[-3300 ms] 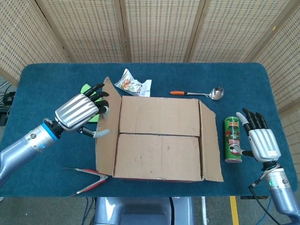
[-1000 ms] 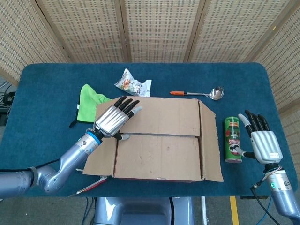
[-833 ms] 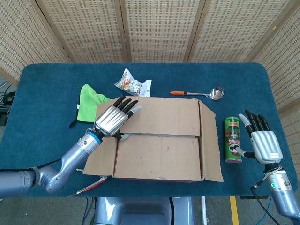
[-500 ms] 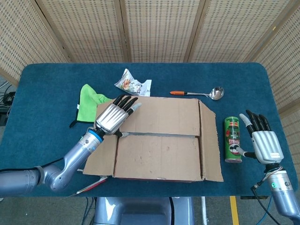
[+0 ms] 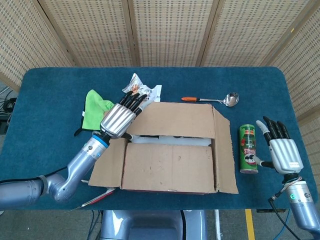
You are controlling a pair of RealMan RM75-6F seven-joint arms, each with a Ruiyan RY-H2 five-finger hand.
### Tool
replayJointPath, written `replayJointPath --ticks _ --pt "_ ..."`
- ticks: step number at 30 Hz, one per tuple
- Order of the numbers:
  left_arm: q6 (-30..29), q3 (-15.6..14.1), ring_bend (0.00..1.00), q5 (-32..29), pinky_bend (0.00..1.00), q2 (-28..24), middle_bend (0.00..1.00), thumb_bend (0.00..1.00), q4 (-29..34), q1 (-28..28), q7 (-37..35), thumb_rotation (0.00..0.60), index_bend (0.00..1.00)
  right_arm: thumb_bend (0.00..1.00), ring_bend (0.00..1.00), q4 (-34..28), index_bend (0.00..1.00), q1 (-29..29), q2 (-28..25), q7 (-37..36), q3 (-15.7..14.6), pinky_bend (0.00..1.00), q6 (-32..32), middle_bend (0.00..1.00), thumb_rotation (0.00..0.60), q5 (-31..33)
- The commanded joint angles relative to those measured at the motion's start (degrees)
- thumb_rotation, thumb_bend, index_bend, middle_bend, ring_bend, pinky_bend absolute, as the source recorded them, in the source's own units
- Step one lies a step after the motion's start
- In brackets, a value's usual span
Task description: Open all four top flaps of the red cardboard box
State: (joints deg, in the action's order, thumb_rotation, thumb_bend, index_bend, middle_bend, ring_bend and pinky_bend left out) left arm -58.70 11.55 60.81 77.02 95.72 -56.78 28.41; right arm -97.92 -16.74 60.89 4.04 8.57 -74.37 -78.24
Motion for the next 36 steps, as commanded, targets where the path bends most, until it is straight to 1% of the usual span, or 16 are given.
replayJointPath --ticks 1,5,11,15,17,21,28,36 --pt "-1.12 1.15 0.0 1.94 0.0 -0.66 0.0 0.22 -0.55 0.4 -1.69 0.458 0.0 0.16 0.0 0.21 0.0 -0.11 0.17 -0.14 -0.03 0.0 0.27 0.0 0.6 0.06" --pt "-1.46 2.25 0.0 3.24 0.0 -1.0 0.0 0.22 -2.52 0.09 -2.35 0.458 0.0 0.16 0.0 0.56 0.0 -0.19 0.34 -0.27 -0.1 0.0 0.61 0.0 0.6 0.24" --pt "0.54 4.82 0.0 1.21 0.0 -0.11 0.0 0.22 -7.9 -2.29 -1.67 0.455 0.0 0.16 0.0 0.93 0.0 -0.26 0.35 -0.39 -0.05 0.0 0.85 0.0 0.6 0.46" --pt "2.25 6.39 0.0 -1.32 0.0 1.08 0.0 0.22 -10.93 -4.04 -1.13 0.456 0.0 0.16 0.0 1.07 0.0 -0.14 0.19 -0.54 -0.05 0.0 0.84 0.0 0.6 0.66" --pt "3.83 7.49 0.0 -3.68 0.0 2.02 0.0 0.22 -12.92 -5.58 -0.34 0.455 0.0 0.16 0.0 1.16 0.0 0.03 -0.02 -0.65 -0.07 0.0 0.73 0.0 0.6 0.79" --pt "4.95 8.62 0.0 -6.49 0.0 3.43 0.0 0.22 -15.21 -7.38 0.89 0.456 0.0 0.16 0.0 1.19 0.0 0.23 -0.33 -0.89 -0.06 0.0 0.63 0.0 0.6 0.95" --pt "5.66 10.21 0.0 -11.17 0.0 6.33 0.0 0.22 -20.44 -10.4 3.21 0.455 0.0 0.16 0.0 1.33 0.0 0.63 -1.0 -1.34 -0.01 0.0 0.47 0.0 0.6 1.3" --pt "4.49 11.47 0.0 -15.46 0.0 9.5 0.0 0.21 -26.5 -12.04 4.52 0.455 0.0 0.16 0.0 1.49 0.0 0.71 -1.28 -1.79 0.0 0.0 0.66 0.0 0.6 1.39"
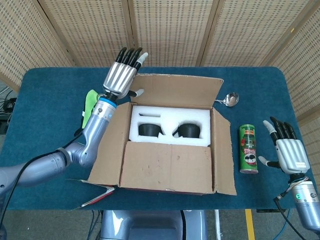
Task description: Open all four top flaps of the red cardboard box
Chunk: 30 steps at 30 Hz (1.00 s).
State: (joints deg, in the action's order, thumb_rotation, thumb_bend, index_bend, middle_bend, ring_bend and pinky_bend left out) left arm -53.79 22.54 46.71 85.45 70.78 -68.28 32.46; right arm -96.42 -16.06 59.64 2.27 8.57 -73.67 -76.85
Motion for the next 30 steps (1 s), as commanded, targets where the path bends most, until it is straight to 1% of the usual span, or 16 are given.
replayJointPath --ticks 1,4,9,15,20,23,24,26,29,30 --pt "-0.39 0.55 0.0 -2.25 0.0 1.43 0.0 0.21 -2.28 -0.62 0.83 0.455 0.0 0.16 0.0 0.01 0.0 0.11 -0.11 -0.08 -0.01 0.0 -0.1 0.0 0.6 0.01" --pt "-0.17 0.01 0.0 -4.12 0.0 2.09 0.0 0.21 -3.73 -0.8 2.61 0.453 0.0 0.16 0.0 -0.01 0.0 0.22 -0.25 -0.16 -0.06 0.0 -0.16 0.0 0.6 -0.04" --pt "0.09 -0.43 0.0 -5.86 0.0 2.07 0.0 0.2 -3.93 -0.65 3.88 0.453 0.0 0.16 0.0 -0.15 0.0 0.36 -0.37 -0.17 -0.09 0.0 -0.32 0.0 0.6 -0.15" --pt "0.39 -0.6 0.0 -5.45 0.0 0.29 0.0 0.2 -1.56 -0.14 3.43 0.46 0.01 0.16 0.0 -0.4 0.0 0.32 -0.35 0.05 -0.05 0.0 -0.38 0.0 0.6 -0.27" --pt "1.96 -0.47 0.0 -6.47 0.0 -2.48 0.0 0.2 2.86 0.51 2.87 0.471 0.16 0.16 0.0 -0.59 0.0 0.36 -0.36 0.13 -0.06 0.0 -0.46 0.0 0.6 -0.36" --pt "3.9 -0.64 0.0 -8.21 0.0 -5.16 0.0 0.21 7.31 1.22 2.63 0.489 0.25 0.16 0.0 -0.7 0.0 0.43 -0.37 0.17 -0.11 0.0 -0.54 0.0 0.6 -0.43" --pt "4.62 -0.72 0.0 -8.84 0.0 -6.27 0.0 0.22 9.1 1.54 2.41 0.486 0.27 0.16 0.0 -0.72 0.0 0.46 -0.36 0.14 -0.13 0.0 -0.58 0.0 0.6 -0.45" --pt "6.06 -1.08 0.0 -10.0 0.0 -8.88 0.0 0.22 12.98 2.21 2.03 0.444 0.31 0.16 0.0 -0.73 0.0 0.49 -0.33 0.13 -0.17 0.0 -0.57 0.0 0.6 -0.49" --pt "7.49 -1.72 0.0 -11.09 0.0 -12.04 0.0 0.22 17.75 2.9 0.89 0.397 0.33 0.16 0.0 -0.83 0.0 0.49 -0.28 0.15 -0.21 0.0 -0.64 0.0 0.6 -0.69" --pt "7.74 -1.83 0.0 -11.12 0.0 -12.51 0.0 0.22 18.64 3.07 0.46 0.372 0.34 0.16 0.0 -0.87 0.0 0.49 -0.27 0.16 -0.21 0.0 -0.65 0.0 0.6 -0.73"
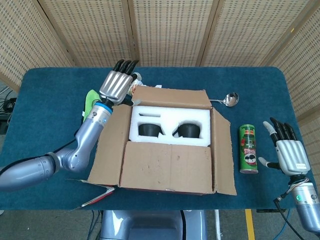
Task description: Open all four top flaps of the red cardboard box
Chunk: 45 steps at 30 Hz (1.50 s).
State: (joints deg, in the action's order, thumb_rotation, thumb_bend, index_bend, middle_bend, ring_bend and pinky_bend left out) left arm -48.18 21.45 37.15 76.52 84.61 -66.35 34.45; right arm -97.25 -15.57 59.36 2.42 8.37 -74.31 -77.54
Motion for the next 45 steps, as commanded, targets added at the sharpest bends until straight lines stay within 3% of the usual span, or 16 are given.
replayJointPath --ticks 1,2,5,20,31,45 --pt "2.51 -0.85 0.0 -1.47 0.0 -4.3 0.0 0.21 6.27 1.5 -2.4 0.326 0.34 0.16 0.0 -0.1 0.0 -0.01 0.03 0.03 -0.02 0.0 -0.04 0.0 0.6 -0.12" --pt "2.86 -0.97 0.0 -1.29 0.0 -4.95 0.0 0.21 7.46 1.82 -3.21 0.267 0.35 0.16 0.0 -0.14 0.0 0.0 0.04 0.04 -0.04 0.0 -0.06 0.0 0.6 -0.18" --pt "3.89 -1.28 0.0 -0.88 0.0 -6.31 0.0 0.2 10.31 2.65 -5.48 0.194 0.36 0.16 0.0 -0.21 0.0 0.04 0.08 0.05 -0.07 0.0 -0.13 0.0 0.6 -0.25" --pt "7.3 -4.56 0.0 6.96 0.0 -9.51 0.0 0.17 19.64 6.35 -15.04 0.182 0.42 0.16 0.0 -0.4 0.0 0.26 0.32 -0.08 -0.25 0.0 -0.38 0.0 0.6 -0.58" --pt "3.35 -8.93 0.0 13.91 0.0 -6.62 0.0 0.12 20.29 7.18 -13.21 0.17 0.42 0.16 0.0 -0.1 0.0 0.55 0.14 -1.17 -0.38 0.0 -0.53 0.0 0.6 -0.91" --pt "1.94 -11.78 0.0 13.09 0.0 -3.81 0.0 0.1 20.25 6.24 -11.06 0.162 0.42 0.16 0.0 0.36 0.0 0.86 -0.01 -2.11 -0.52 0.0 -0.76 0.0 0.6 -1.34"
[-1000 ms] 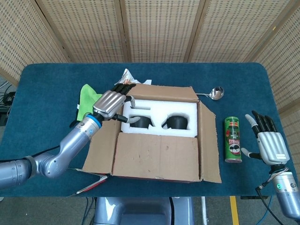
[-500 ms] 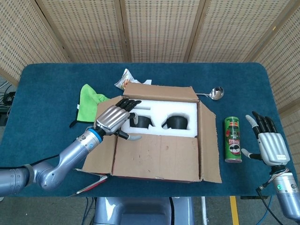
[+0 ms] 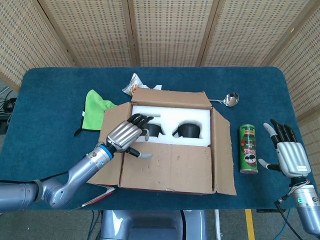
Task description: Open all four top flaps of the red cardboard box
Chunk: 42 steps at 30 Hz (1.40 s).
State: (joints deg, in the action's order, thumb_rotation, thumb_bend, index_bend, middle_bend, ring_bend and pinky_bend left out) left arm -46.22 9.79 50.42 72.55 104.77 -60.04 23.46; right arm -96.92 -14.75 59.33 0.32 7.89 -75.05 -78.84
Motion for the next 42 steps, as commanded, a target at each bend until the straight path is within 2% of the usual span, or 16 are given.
replayJointPath --ticks 1,11,24,31,42 --pt "0.05 -0.22 0.0 -0.26 0.0 0.17 0.0 0.1 0.19 -0.13 -0.08 0.162 0.42 0.16 0.0 0.04 0.0 0.06 0.03 -0.03 -0.06 0.0 -0.01 0.0 0.6 -0.02" --pt "2.49 -0.19 0.0 -1.38 0.0 -1.92 0.0 0.1 2.05 -0.24 -3.66 0.162 0.46 0.16 0.0 0.07 0.0 -0.02 0.17 0.13 0.08 0.0 0.12 0.0 0.6 0.19" --pt "8.22 3.65 0.0 2.62 0.0 -9.46 0.0 0.1 5.31 2.73 -18.15 0.161 0.46 0.16 0.0 -0.37 0.0 -0.36 0.45 1.25 0.25 0.0 0.46 0.0 0.6 0.5" --pt "10.35 6.26 0.0 7.59 0.0 -13.12 0.0 0.09 7.75 5.19 -26.14 0.158 0.46 0.16 0.0 -1.06 0.0 -0.44 0.39 1.77 0.13 0.0 0.5 0.0 0.6 0.2" --pt "11.92 9.33 0.0 19.42 0.0 -18.51 0.0 0.08 11.66 8.82 -38.08 0.149 0.46 0.16 0.0 -1.6 0.0 -0.56 0.38 2.52 0.32 0.0 0.36 0.0 0.6 0.38"
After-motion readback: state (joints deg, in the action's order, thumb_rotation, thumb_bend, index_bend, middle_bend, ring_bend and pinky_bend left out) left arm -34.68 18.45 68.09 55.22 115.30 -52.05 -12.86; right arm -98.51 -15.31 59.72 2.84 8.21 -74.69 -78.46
